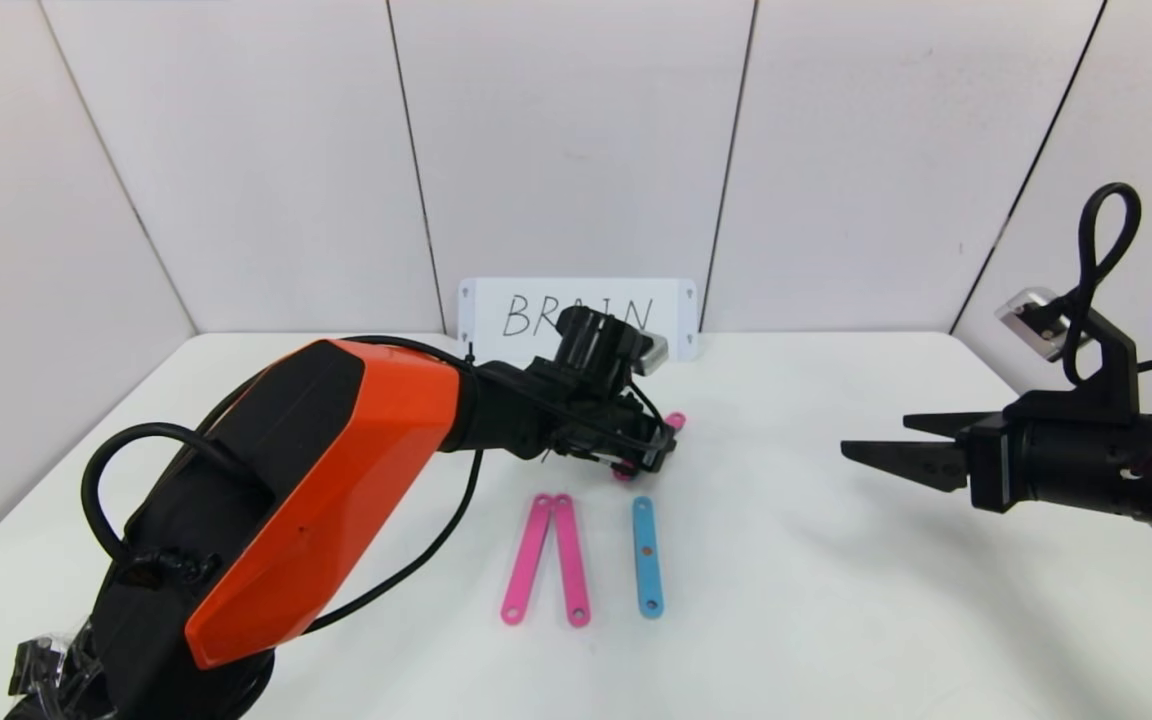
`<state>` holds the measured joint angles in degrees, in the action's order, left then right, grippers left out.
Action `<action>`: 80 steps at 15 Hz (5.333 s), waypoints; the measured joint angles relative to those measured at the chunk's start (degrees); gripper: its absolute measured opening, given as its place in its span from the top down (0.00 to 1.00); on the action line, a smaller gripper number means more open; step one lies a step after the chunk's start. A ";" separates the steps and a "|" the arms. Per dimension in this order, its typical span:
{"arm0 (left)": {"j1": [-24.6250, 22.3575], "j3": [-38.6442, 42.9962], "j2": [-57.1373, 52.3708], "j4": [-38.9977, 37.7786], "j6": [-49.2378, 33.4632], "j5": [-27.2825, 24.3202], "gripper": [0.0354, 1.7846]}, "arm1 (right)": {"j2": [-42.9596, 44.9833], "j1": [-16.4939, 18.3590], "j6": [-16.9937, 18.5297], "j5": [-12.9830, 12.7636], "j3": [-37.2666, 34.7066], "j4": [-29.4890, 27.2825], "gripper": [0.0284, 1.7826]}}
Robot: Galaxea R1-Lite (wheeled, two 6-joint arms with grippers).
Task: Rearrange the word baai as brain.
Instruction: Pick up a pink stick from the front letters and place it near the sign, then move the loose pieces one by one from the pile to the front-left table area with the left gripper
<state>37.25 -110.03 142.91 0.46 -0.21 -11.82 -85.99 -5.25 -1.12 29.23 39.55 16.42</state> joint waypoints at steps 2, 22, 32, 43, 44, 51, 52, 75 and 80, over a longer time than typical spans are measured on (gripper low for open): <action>-0.02 0.05 -0.07 -0.02 -0.09 -0.11 0.42 | -0.02 0.00 0.02 0.01 0.00 0.00 0.03; -10.08 1.51 -12.46 5.99 -3.04 -0.30 0.02 | -0.04 0.00 0.09 -0.02 0.17 -0.02 0.03; -25.84 1.44 -14.49 17.37 3.16 2.71 0.02 | -0.72 -0.41 0.02 -0.02 0.06 -0.02 0.03; -35.57 2.78 -13.78 28.00 8.61 12.81 0.02 | -1.05 -0.52 -0.09 0.04 -0.27 0.00 0.03; -35.91 2.89 -13.53 28.50 8.52 12.76 0.02 | -1.08 -0.52 -0.06 0.04 -0.27 0.00 0.03; -36.74 4.83 -12.48 30.32 8.74 11.30 0.02 | -1.38 -0.52 -0.06 0.01 -0.27 -0.02 0.03; -36.79 5.24 -12.40 30.18 8.85 11.31 0.02 | -1.38 -0.52 -0.06 0.01 -0.27 -0.02 0.03; -35.50 6.12 -12.67 29.60 7.53 10.01 0.85 | -1.94 -1.07 -0.17 -0.16 -0.60 0.00 0.03; -34.21 13.34 -20.11 28.98 4.64 9.92 0.85 | -2.15 -1.44 -0.06 -0.32 -0.61 -0.02 0.03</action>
<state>3.05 -96.70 122.80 29.44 4.44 -1.90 -88.14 -6.69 -1.18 28.92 38.94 16.40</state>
